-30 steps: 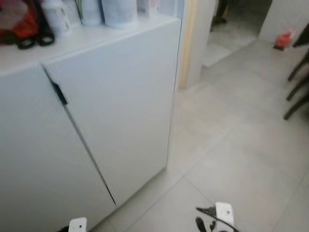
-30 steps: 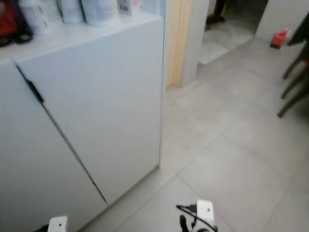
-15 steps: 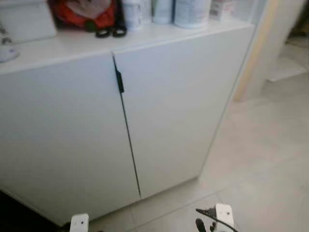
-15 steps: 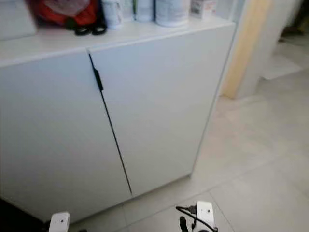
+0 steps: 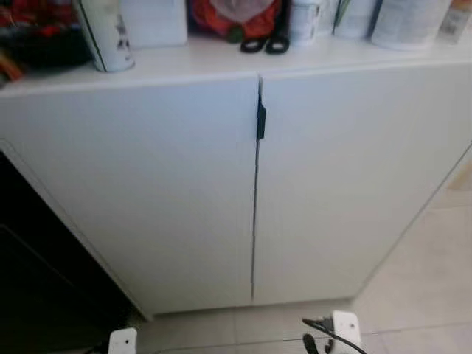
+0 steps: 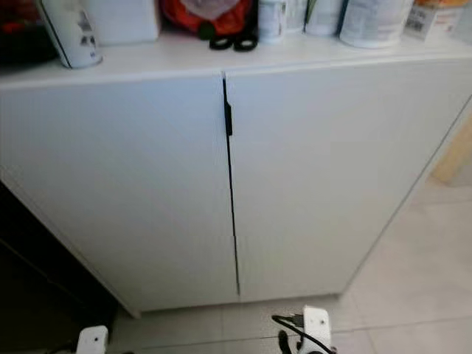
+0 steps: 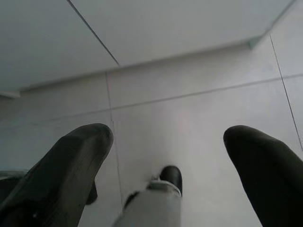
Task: Restocking fridge
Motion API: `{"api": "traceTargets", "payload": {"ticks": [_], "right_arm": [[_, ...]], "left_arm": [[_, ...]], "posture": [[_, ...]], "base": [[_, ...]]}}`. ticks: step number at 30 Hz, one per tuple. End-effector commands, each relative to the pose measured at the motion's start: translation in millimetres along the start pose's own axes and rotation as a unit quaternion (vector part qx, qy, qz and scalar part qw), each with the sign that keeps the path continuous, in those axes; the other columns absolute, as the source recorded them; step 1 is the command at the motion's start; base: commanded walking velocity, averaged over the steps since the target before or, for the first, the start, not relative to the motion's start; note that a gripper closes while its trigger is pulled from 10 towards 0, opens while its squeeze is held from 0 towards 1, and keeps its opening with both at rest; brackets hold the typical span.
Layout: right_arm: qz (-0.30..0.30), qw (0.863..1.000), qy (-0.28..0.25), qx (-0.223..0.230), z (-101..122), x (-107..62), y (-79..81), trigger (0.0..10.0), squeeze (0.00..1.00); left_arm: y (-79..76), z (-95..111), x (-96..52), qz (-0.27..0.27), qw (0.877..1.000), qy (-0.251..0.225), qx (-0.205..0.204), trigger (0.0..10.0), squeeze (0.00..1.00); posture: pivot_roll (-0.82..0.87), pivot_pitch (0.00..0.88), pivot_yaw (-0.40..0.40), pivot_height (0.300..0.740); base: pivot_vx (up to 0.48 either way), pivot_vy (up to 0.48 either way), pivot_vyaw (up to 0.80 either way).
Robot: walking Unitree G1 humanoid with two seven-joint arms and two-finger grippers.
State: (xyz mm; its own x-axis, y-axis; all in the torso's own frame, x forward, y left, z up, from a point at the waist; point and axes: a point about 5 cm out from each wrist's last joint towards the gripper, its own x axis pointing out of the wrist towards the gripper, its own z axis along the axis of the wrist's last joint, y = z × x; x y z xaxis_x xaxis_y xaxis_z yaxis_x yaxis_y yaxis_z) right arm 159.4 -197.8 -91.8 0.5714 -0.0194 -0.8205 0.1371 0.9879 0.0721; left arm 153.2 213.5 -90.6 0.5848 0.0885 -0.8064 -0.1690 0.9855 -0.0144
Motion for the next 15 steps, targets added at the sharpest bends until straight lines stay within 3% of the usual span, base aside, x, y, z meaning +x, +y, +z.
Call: {"api": "traceTargets", "payload": {"ticks": [1, 10, 15], "right_arm": [[-0.003, 0.999, 0.033, -0.018, 9.7, 0.7, -15.2, 10.0, 0.0], [-0.002, 0.999, 0.032, -0.028, 11.3, 1.0, -15.0, 10.0, 0.0], [-0.004, 0.999, 0.031, -0.034, 12.1, 1.1, -15.4, 10.0, 0.0]], "left_arm": [[-2.9, 46.7, 12.1, 0.028, 1.0, 0.008, -0.004, 10.0, 0.0], [-1.4, 44.4, 11.7, 0.032, 0.999, 0.012, -0.003, 10.0, 0.0], [-2.3, 44.2, 11.7, 0.029, 0.999, 0.012, -0.003, 10.0, 0.0]], "posture": [[-0.02, 0.0, -0.009, 0.74], [-0.02, 0.0, -0.007, 0.74], [-0.01, 0.0, -0.01, 0.74]], "base": [[0.0, 0.0, 0.0], [0.0, 0.0, 0.0], [0.0, 0.0, 0.7]]}}
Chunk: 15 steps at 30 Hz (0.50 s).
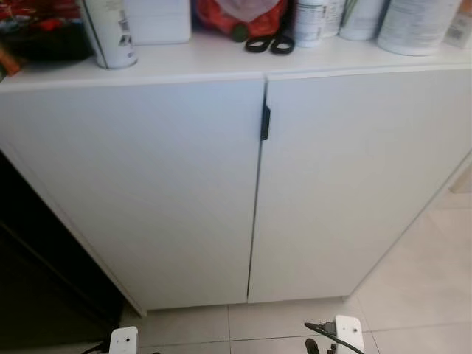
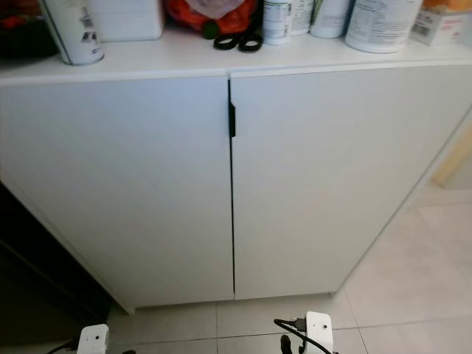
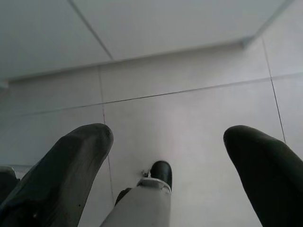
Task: Restocking fridge
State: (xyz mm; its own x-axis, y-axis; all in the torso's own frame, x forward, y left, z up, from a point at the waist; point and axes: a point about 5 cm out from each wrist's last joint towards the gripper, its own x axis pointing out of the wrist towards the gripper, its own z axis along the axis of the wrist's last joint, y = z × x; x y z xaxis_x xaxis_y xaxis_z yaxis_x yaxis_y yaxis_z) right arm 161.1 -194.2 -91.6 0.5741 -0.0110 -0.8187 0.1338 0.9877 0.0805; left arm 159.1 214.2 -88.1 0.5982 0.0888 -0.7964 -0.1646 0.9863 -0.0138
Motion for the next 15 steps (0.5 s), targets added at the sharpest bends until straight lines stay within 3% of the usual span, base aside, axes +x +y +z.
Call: {"api": "traceTargets", "payload": {"ticks": [1, 11, 15], "right_arm": [[-0.009, 0.999, 0.033, -0.035, 11.4, 0.2, -19.3, 10.0, 0.0], [-0.014, 0.999, 0.036, -0.034, 11.2, 0.2, -19.6, 10.0, 0.0], [-0.013, 0.999, 0.035, -0.028, 10.9, 0.3, -19.1, 10.0, 0.0]], "left_arm": [[-2.0, 37.6, 11.0, 0.029, 0.999, 0.021, -0.004, 10.0, 0.0], [-2.2, 38.1, 11.0, 0.027, 0.999, 0.021, -0.004, 10.0, 0.0], [-2.0, 38.1, 11.0, 0.026, 0.999, 0.022, -0.002, 10.0, 0.0]], "posture": [[-0.01, 0.0, -0.01, 0.74], [-0.01, 0.0, -0.008, 0.74], [-0.01, 0.0, -0.007, 0.74]], "base": [[0.0, 0.0, 0.8], [0.0, 0.0, 0.8], [0.0, 0.0, 0.41]]}}
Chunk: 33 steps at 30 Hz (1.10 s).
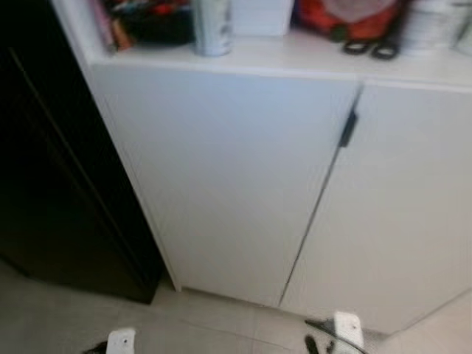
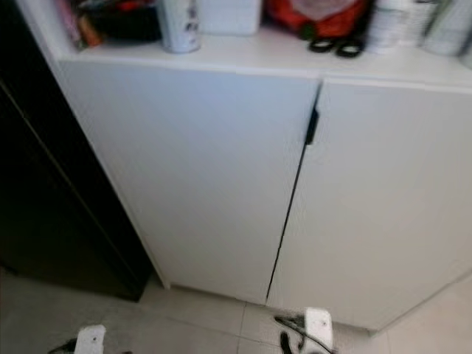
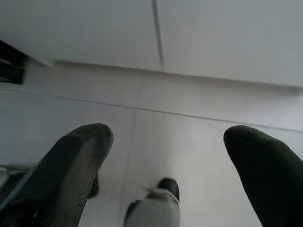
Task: Restocking fridge
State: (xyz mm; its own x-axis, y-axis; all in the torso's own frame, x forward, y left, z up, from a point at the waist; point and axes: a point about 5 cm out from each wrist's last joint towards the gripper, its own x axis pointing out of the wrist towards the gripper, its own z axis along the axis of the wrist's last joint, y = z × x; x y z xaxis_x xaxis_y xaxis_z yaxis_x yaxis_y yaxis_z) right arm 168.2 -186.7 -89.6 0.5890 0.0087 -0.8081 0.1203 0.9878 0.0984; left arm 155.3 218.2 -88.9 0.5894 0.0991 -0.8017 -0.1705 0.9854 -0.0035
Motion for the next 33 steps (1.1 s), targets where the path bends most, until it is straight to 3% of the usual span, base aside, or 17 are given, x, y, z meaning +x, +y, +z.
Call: {"api": "traceTargets", "payload": {"ticks": [1, 8, 20, 33], "right_arm": [[-0.023, 0.999, 0.043, -0.021, 4.8, -2.6, -27.2, 10.0, 0.0], [-0.024, 0.999, 0.041, -0.011, 4.4, -2.6, -27.1, 10.0, 0.0], [-0.03, 0.999, 0.045, 0.001, -3.5, -4.6, -28.6, 10.0, 0.0], [-0.063, 0.996, 0.065, 0.022, -29.9, -14.6, -41.5, 10.0, 0.0]], "left_arm": [[-6.5, 41.2, 11.9, 0.02, 1.0, 0.018, -0.002, 10.0, 0.0], [-6.8, 40.5, 11.9, 0.018, 1.0, 0.021, -0.003, 10.0, 0.0], [-4.5, 32.0, 10.4, 0.024, 0.999, 0.034, 0.003, 10.0, 0.0], [-6.9, -0.5, 4.1, 0.035, 0.997, 0.066, -0.004, 10.0, 0.0]], "posture": [[-0.01, 0.0, -0.006, 0.74], [-0.01, 0.0, -0.005, 0.74], [-0.02, 0.0, 0.0, 0.74], [-0.03, 0.0, -0.007, 0.74]], "base": [[0.0, 0.0, 0.0], [0.0, 0.0, 0.0], [0.0, 0.321, 0.0], [0.0, 0.345, 0.0]]}}
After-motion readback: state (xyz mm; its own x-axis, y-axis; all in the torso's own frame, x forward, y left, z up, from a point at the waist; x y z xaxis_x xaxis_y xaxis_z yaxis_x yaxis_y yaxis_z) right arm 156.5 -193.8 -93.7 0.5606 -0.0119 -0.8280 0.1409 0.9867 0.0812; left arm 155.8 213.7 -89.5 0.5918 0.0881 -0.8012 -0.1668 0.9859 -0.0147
